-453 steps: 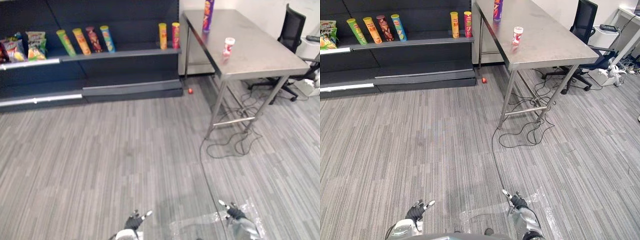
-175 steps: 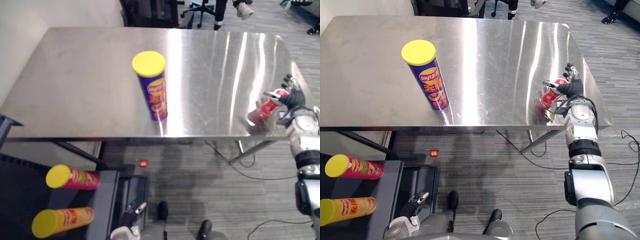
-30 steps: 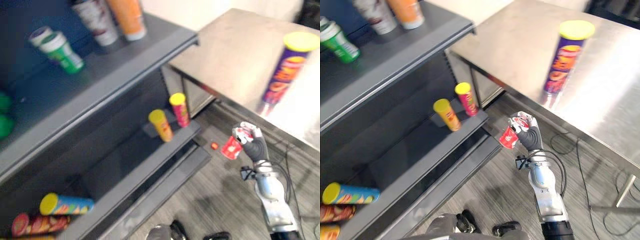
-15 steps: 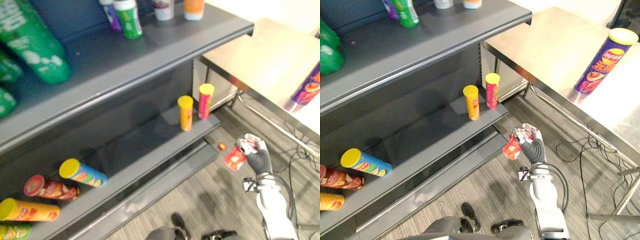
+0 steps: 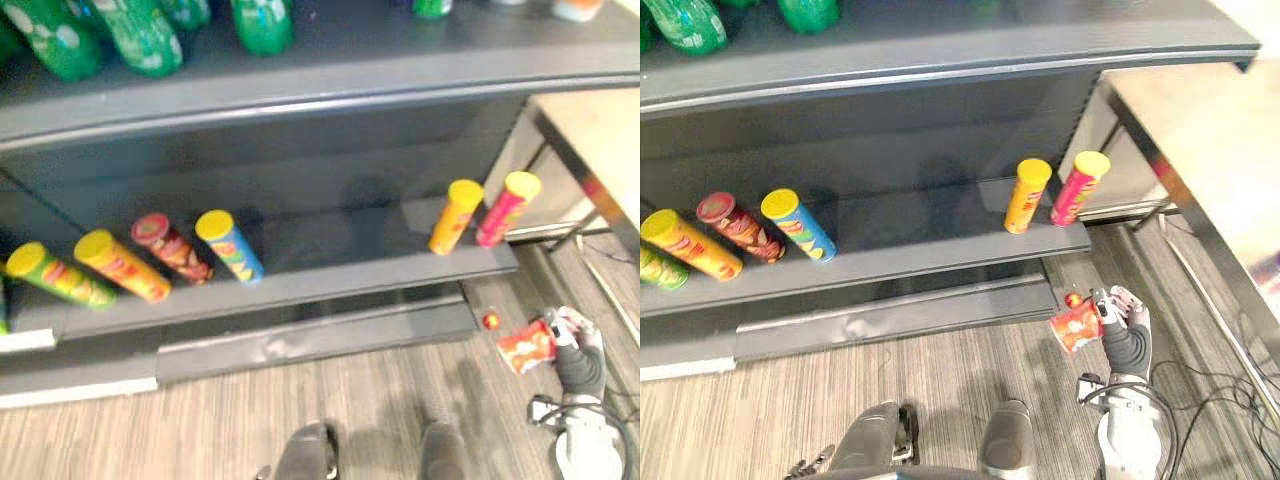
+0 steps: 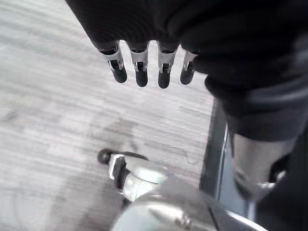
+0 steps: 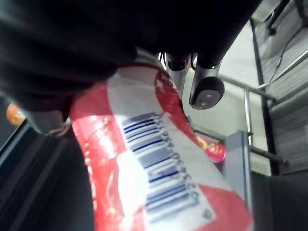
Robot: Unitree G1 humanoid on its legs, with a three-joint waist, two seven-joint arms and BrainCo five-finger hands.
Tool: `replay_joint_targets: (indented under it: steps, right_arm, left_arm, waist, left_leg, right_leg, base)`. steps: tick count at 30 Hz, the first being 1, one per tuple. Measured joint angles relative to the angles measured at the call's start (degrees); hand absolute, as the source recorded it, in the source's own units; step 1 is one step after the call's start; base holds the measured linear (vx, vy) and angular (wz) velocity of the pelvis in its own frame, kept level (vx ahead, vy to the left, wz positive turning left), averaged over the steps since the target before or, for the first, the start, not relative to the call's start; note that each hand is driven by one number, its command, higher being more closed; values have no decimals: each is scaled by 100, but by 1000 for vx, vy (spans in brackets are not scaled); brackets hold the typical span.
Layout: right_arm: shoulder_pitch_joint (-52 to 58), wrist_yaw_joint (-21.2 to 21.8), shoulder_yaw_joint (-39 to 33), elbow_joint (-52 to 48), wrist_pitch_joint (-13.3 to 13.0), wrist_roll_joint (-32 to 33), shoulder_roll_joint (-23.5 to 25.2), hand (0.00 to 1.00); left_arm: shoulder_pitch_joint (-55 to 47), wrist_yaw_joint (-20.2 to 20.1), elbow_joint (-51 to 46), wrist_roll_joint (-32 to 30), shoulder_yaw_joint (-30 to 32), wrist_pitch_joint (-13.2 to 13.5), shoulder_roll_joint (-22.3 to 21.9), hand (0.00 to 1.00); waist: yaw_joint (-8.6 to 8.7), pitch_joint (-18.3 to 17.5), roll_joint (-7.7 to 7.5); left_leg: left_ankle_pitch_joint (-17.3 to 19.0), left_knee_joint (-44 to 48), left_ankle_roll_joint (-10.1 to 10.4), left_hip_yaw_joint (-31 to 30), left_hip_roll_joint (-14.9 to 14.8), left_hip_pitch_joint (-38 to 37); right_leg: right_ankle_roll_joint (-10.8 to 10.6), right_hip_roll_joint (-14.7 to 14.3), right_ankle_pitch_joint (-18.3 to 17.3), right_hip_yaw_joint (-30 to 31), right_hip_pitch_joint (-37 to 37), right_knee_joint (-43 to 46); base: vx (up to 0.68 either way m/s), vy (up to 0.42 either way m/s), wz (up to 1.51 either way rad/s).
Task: Put the gum and the chips on the shelf.
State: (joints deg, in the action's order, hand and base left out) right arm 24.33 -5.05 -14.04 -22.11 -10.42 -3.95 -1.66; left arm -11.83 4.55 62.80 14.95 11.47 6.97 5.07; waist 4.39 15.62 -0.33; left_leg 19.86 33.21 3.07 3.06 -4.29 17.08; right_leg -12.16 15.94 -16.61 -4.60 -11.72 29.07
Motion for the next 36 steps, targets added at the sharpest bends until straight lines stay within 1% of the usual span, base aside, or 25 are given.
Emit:
replay_joint_targets:
  steps: [1,2,3,6,7,9,11,12,13,14,15,16,17,18,21,24,26,29,31,33,36]
  right_arm:
    - [-16,47,13,-33,-1,17,-6,100]
    - [-70,61,63,-107,-8,55,-11,100]
    - [-127,62,97,-208,-16,96,-13,100]
    - [-171,59,263,-419,-42,273,16,100]
    - [-177,64,360,-450,-69,277,43,100]
    - [-176,68,423,-452,-75,275,45,100]
    - [-200,70,396,-471,-74,270,42,100]
    - [-290,73,314,-537,-74,263,38,100]
    - [-441,72,143,-667,-74,240,-10,100]
    - [-558,71,12,-749,-76,216,-76,100]
    - [-825,67,-359,-913,-80,202,-273,100]
    - [-976,56,-578,-982,-87,200,-391,100]
    - [-1314,7,-1086,-1095,-118,166,-694,100]
    - [-1699,-62,-1533,-1125,-209,173,-999,100]
    - [-2481,-314,-2207,-1105,-412,237,-1447,100]
    - [-2986,-562,-2896,-990,-526,461,-1877,100]
    - [-3214,-703,-3092,-740,-561,516,-2145,100]
    - [-3510,-857,-3121,-329,-644,604,-2552,100]
    - [-3685,-876,-3095,-21,-654,627,-2802,100]
    - [-3906,-871,-2956,459,-650,682,-3107,100]
    - [-4234,-799,-2487,1143,-611,908,-3466,100]
  left_arm:
    - [-19,-8,-1,1,29,0,-16,0]
    - [-33,-19,-6,0,57,0,-58,0]
    - [-32,-39,-17,1,102,5,-78,0]
    - [-85,-52,-171,-3,177,11,-168,0]
    - [-95,-60,-245,-6,176,14,-169,0]
    - [-112,-69,-381,-16,175,35,-151,0]
    - [-125,-83,-478,-16,173,72,-109,0]
    - [-126,-95,-498,-17,169,86,-75,0]
    - [-125,-106,-497,-18,79,119,-24,0]
    - [-123,-111,-496,-34,26,127,-1,0]
    - [-110,-133,-485,-46,-46,127,42,0]
    - [-94,-154,-461,-46,-71,126,71,0]
    - [-82,-198,-443,-45,-121,124,106,0]
    - [-84,-240,-432,-42,-129,123,140,0]
    - [-91,-278,-415,-36,-95,122,196,0]
    - [-145,-317,-413,3,23,118,199,0]
    - [-205,-338,-413,3,78,115,195,0]
    - [-215,-405,-418,1,140,111,188,0]
    - [-213,-481,-415,-2,183,105,183,0]
    - [-209,-501,-408,-6,232,47,168,0]
    - [-209,-509,-383,-6,240,-4,149,0]
  waist:
    - [0,-33,57]
    - [2,-27,24]
    - [-6,-68,98]
    - [-29,-70,90]
    - [-33,-75,82]
    - [-65,-139,34]
    - [-161,-262,-60]
    - [-155,-351,-113]
    - [-169,-417,-147]
    - [-166,-430,-148]
    - [-158,-459,-161]
    - [-157,-471,-167]
    - [-161,-511,-188]
    - [-164,-574,-226]
    - [-168,-713,-322]
    - [-161,-881,-347]
    - [-164,-1033,-357]
    - [-179,-1166,-366]
    - [-179,-1168,-367]
    - [-203,-1205,-356]
    - [-228,-1227,-320]
  left_leg:
    - [-79,-75,50,-1,-70,6]
    - [-208,-198,89,-1,-203,73]
    - [-353,-337,156,28,-291,86]
    - [-486,-527,261,43,-326,87]
    - [-491,-556,267,43,-320,80]
    - [-500,-626,265,41,-283,60]
    - [-536,-731,275,64,-242,59]
    - [-582,-833,272,55,-223,46]
    - [-653,-997,283,27,-218,-8]
    - [-698,-1098,287,2,-224,-57]
    - [-807,-1314,285,-50,-224,-166]
    - [-862,-1419,289,-63,-225,-225]
    - [-963,-1631,287,-78,-236,-349]
    - [-1058,-1831,282,-84,-247,-463]
    - [-1204,-2161,288,-97,-271,-684]
    - [-1376,-2526,297,-213,-287,-898]
    - [-1462,-2710,296,-223,-298,-981]
    - [-1586,-2954,298,-229,-289,-1114]
    - [-1680,-3119,325,-232,-289,-1220]
    - [-1792,-3260,337,-233,-294,-1251]
    - [-1964,-3457,350,-235,-301,-1350]
  right_leg:
    - [48,-6,-25,-115,7,23]
    - [96,-38,-50,-309,-17,48]
    - [136,-62,-70,-417,-43,73]
    - [136,-66,-70,-474,-123,223]
    - [136,-61,-70,-474,-122,242]
    - [135,-29,-69,-472,-149,259]
    - [129,-2,-66,-465,-200,251]
    - [94,3,-34,-466,-192,219]
    - [172,-39,58,-465,-169,129]
    - [172,-70,128,-466,-124,50]
    - [190,-120,267,-465,-27,-104]
    - [200,-144,335,-461,19,-168]
    - [223,-193,473,-448,109,-290]
    - [235,-232,583,-431,175,-389]
    - [247,-300,751,-417,339,-606]
    - [248,-387,950,-434,601,-921]
    - [240,-414,1024,-433,641,-1002]
    - [237,-423,1039,-435,737,-1130]
    - [237,-435,1040,-443,821,-1228]
    - [238,-452,1040,-447,828,-1305]
    - [238,-475,1040,-452,857,-1355]
  base:
    - [120,-256,72]
    - [129,-243,56]
    - [154,-280,49]
    - [121,-107,19]
    - [138,-43,14]
    - [105,11,12]
    - [117,16,8]
    - [120,7,12]
    - [92,-2,15]
    - [96,2,15]
    - [75,2,15]
    - [78,9,17]
    - [83,17,9]
    - [80,19,8]
    - [68,8,3]
    - [62,0,17]
    - [54,13,9]
    - [27,1,3]
    - [2,-15,0]
    - [-10,-21,-1]
    - [-36,-36,0]
